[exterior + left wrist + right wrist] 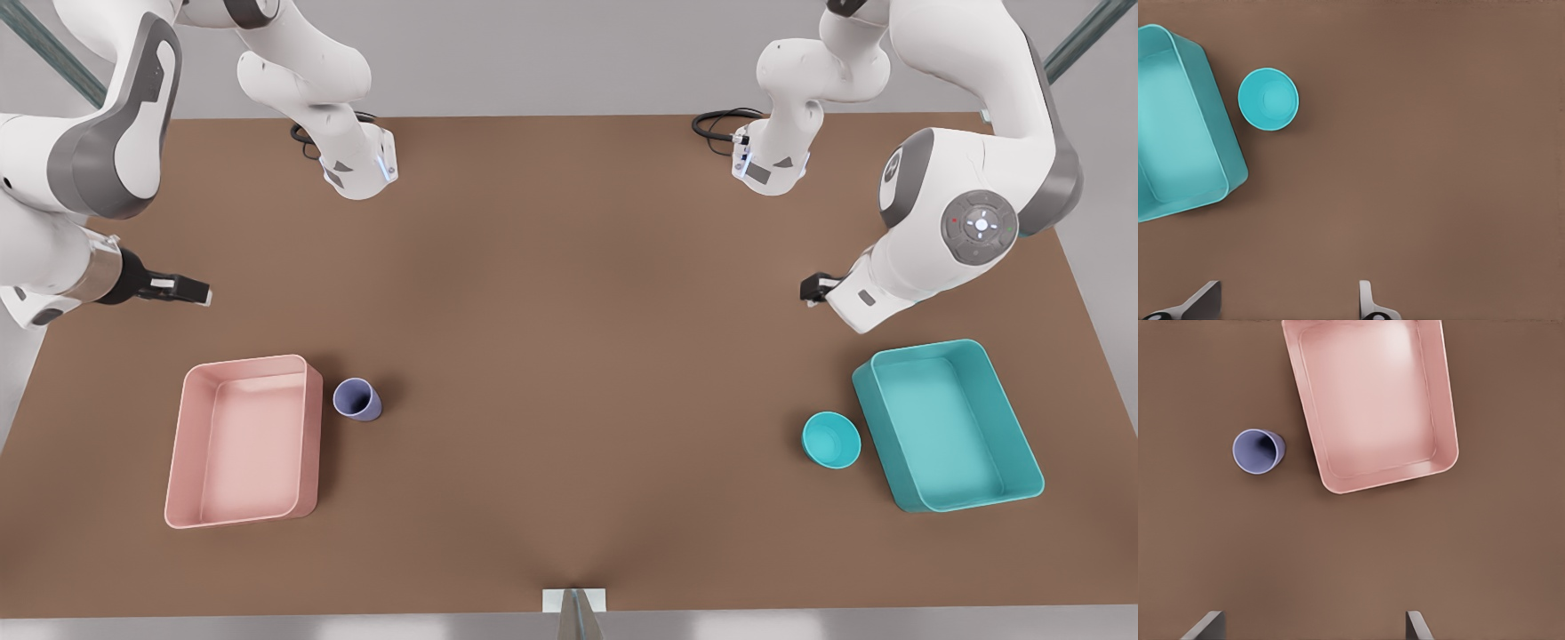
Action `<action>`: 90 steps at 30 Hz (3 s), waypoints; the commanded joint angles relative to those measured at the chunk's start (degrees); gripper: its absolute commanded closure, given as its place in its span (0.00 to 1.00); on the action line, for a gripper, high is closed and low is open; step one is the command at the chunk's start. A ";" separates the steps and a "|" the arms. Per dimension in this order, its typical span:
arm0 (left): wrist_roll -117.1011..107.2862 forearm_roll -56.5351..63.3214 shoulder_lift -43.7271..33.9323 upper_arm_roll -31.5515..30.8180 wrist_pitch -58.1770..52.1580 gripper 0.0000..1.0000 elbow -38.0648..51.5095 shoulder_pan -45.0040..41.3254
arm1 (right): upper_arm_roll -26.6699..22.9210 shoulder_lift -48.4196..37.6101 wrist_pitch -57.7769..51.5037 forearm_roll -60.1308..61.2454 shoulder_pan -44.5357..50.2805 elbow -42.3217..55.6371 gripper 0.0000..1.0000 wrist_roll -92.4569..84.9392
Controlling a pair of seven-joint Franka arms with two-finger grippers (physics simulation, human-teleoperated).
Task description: Put the bowls and cups in different boxes
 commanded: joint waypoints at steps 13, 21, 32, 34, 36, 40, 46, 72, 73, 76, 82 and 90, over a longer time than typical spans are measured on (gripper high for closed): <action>8.07 14.23 31.36 -0.36 40.95 0.00 -1.25 1.02 | 0.24 17.94 33.44 1.56 18.19 -6.85 0.00 4.05; 7.80 19.69 33.29 -0.10 43.15 0.00 -3.45 3.13 | 0.24 23.39 45.32 1.30 18.02 -12.66 0.00 4.66; 7.71 19.34 35.49 0.08 43.42 0.69 -3.27 3.04 | 0.24 22.60 47.26 1.56 17.84 -20.48 0.00 4.66; 7.63 17.32 34.61 0.16 42.80 0.79 -3.10 3.04 | 0.24 23.04 47.26 1.56 17.84 -20.57 0.00 4.66; 7.63 17.23 33.99 0.52 42.63 0.79 -2.92 3.04 | 0.24 23.74 47.35 1.56 17.75 -20.92 0.00 4.66; 7.54 16.97 28.46 0.96 35.95 0.79 -3.10 2.25 | 0.24 24.36 47.35 1.47 17.58 -21.10 0.43 4.66; 6.92 11.52 22.30 7.63 11.25 0.79 9.38 3.13 | 0.24 23.65 46.47 1.47 16.61 -20.22 0.79 4.31; 7.01 0.97 34.70 17.39 39.72 0.67 0.51 11.65 | -0.99 32.71 38.73 1.21 -1.41 -3.52 0.00 -13.88; 9.29 1.06 34.87 17.39 39.73 0.14 0.51 11.74 | -0.99 32.71 38.73 1.12 -1.41 -3.52 0.00 -13.88; 9.74 0.71 28.20 17.57 30.86 0.00 0.59 11.48 | -0.64 31.83 37.77 1.21 -0.97 -3.43 0.00 -13.97; 8.86 0.97 6.40 4.74 7.29 0.00 1.12 6.56 | 1.03 13.90 15.98 0.68 0.17 -3.43 0.00 -13.97; 2.27 1.32 2.27 1.48 -1.32 0.00 1.30 2.86 | 0.50 -1.22 -6.00 -0.37 0.53 1.84 0.00 1.94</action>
